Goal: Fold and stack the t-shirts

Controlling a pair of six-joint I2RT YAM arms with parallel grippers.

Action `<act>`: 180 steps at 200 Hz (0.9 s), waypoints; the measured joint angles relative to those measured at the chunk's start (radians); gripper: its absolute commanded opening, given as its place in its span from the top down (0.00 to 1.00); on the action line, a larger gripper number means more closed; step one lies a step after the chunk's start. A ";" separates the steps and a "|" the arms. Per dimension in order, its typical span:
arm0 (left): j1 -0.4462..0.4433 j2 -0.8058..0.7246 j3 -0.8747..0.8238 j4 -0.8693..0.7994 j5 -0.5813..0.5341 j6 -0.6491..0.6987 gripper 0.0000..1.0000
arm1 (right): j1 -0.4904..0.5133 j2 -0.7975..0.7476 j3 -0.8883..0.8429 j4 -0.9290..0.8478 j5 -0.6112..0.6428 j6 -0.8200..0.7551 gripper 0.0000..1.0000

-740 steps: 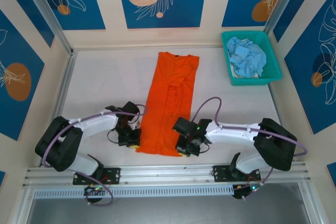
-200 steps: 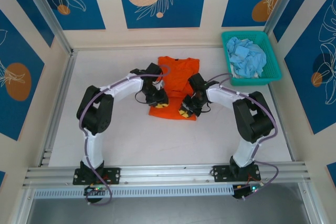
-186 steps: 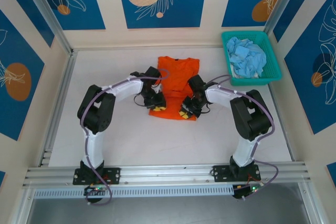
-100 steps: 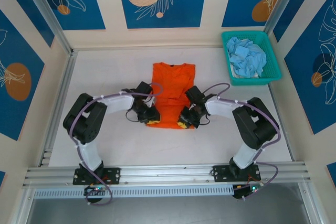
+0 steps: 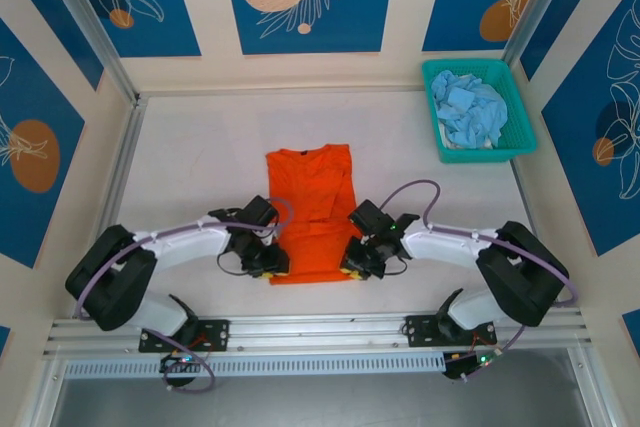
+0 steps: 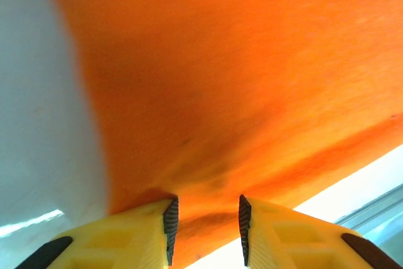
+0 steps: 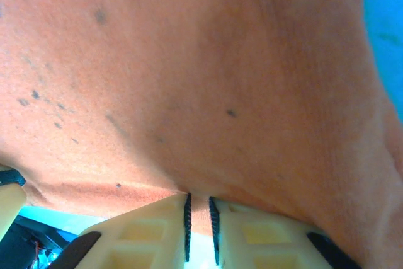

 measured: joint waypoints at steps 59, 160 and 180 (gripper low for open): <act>0.007 -0.079 0.023 -0.167 -0.116 0.005 0.60 | -0.008 -0.092 -0.009 -0.137 0.064 0.019 0.64; 0.006 0.117 0.275 -0.082 0.076 0.038 0.58 | -0.198 0.081 0.208 -0.259 0.096 -0.058 0.85; 0.006 0.133 0.288 -0.090 0.080 0.041 0.56 | -0.225 0.167 0.269 -0.271 0.093 -0.100 0.85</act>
